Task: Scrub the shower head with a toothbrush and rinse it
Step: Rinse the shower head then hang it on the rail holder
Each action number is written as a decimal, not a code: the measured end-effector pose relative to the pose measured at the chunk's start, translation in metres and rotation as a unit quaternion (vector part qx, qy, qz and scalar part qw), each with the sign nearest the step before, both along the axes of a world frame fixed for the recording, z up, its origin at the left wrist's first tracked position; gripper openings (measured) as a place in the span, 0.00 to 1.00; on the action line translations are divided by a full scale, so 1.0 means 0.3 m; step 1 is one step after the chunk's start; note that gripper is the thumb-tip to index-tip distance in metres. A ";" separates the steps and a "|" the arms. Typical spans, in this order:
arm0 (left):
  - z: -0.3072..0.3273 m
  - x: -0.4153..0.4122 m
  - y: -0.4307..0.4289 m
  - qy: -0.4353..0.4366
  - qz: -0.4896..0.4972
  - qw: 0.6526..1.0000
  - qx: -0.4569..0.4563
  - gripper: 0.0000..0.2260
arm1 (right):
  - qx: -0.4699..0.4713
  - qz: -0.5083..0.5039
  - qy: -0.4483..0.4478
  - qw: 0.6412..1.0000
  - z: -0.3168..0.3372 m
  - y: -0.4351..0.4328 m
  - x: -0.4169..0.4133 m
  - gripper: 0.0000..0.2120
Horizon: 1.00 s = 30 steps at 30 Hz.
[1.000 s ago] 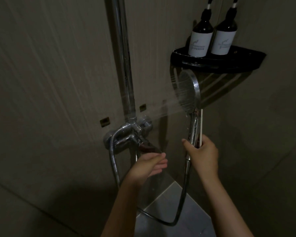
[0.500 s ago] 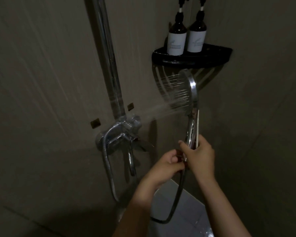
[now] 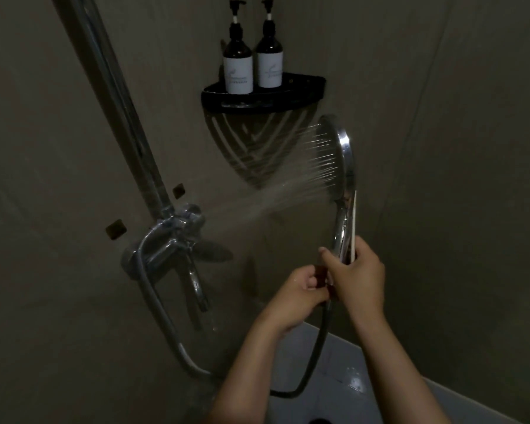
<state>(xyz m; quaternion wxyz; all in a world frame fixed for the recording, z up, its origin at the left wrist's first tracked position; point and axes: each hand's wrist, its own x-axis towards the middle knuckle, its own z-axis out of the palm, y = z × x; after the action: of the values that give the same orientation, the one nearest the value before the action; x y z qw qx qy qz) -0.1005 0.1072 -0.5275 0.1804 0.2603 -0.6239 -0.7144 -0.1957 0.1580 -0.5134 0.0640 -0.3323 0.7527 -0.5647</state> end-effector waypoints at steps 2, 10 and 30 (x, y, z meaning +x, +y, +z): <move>-0.005 -0.026 0.029 -0.001 -0.016 1.000 -0.006 0.12 | -0.001 -0.024 0.009 1.000 0.005 0.043 -0.013 0.10; 0.013 -0.124 0.139 -0.011 -0.093 0.994 -0.048 0.12 | -0.015 -0.100 0.013 0.995 0.018 0.205 -0.078 0.10; 0.058 -0.483 0.887 0.005 -0.339 0.935 -0.109 0.15 | -0.015 -0.346 0.042 0.937 0.032 1.054 -0.311 0.13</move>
<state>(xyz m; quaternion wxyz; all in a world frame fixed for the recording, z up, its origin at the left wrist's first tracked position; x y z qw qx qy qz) -0.2453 0.3733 -0.5102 -0.0420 0.0088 -0.7483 -0.6620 -0.2892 0.4741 -0.5037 -0.1717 -0.0759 0.8148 -0.5484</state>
